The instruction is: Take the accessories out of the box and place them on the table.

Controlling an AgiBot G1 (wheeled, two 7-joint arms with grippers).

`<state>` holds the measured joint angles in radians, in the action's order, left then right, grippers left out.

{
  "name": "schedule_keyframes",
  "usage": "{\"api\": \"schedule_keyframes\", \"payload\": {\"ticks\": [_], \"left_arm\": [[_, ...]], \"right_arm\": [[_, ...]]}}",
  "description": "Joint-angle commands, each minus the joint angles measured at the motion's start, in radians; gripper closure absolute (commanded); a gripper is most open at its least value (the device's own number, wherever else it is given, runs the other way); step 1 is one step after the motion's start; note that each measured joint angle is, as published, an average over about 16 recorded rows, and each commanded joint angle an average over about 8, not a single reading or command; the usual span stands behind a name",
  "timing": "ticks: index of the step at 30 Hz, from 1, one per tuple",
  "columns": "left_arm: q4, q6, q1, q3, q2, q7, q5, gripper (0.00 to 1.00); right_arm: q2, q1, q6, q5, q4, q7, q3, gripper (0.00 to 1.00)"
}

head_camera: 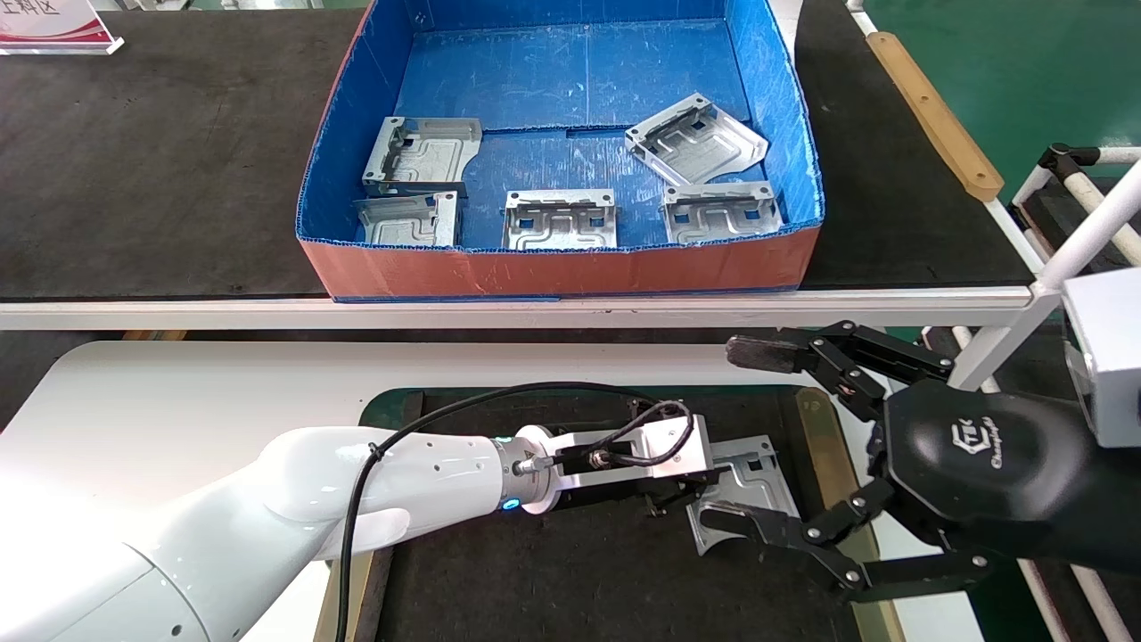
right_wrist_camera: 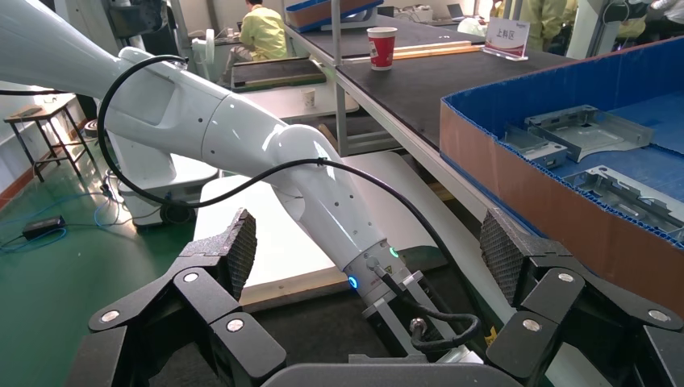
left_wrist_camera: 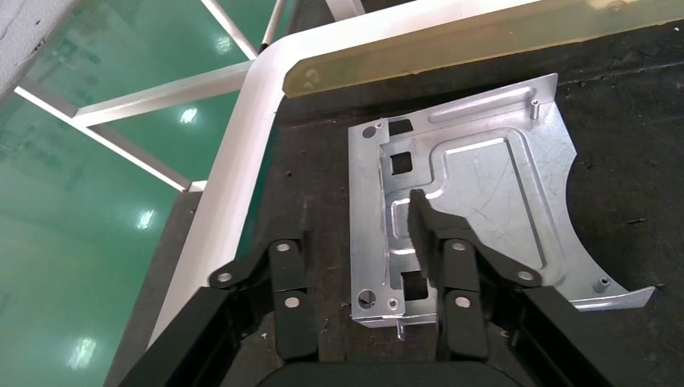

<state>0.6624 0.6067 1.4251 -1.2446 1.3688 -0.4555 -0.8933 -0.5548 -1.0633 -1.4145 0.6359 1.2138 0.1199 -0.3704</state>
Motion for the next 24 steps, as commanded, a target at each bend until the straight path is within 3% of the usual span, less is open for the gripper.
{"api": "schedule_keyframes", "payload": {"ticks": [1, 8, 24], "left_arm": [[-0.001, -0.001, 0.0, 0.0, 0.001, -0.001, -0.001, 0.0], [0.033, 0.049, -0.019, 0.054, -0.041, 0.035, 0.008, 0.0], [0.198, 0.284, -0.112, 0.309, -0.241, 0.205, 0.051, 0.0]], "right_arm": [[0.0, 0.0, 0.0, 0.0, 0.0, 0.0, 0.0, 0.0], [0.0, 0.0, 0.0, 0.0, 0.0, 0.0, 0.0, 0.0], [0.0, 0.0, 0.0, 0.0, 0.0, 0.0, 0.0, 0.0]]}}
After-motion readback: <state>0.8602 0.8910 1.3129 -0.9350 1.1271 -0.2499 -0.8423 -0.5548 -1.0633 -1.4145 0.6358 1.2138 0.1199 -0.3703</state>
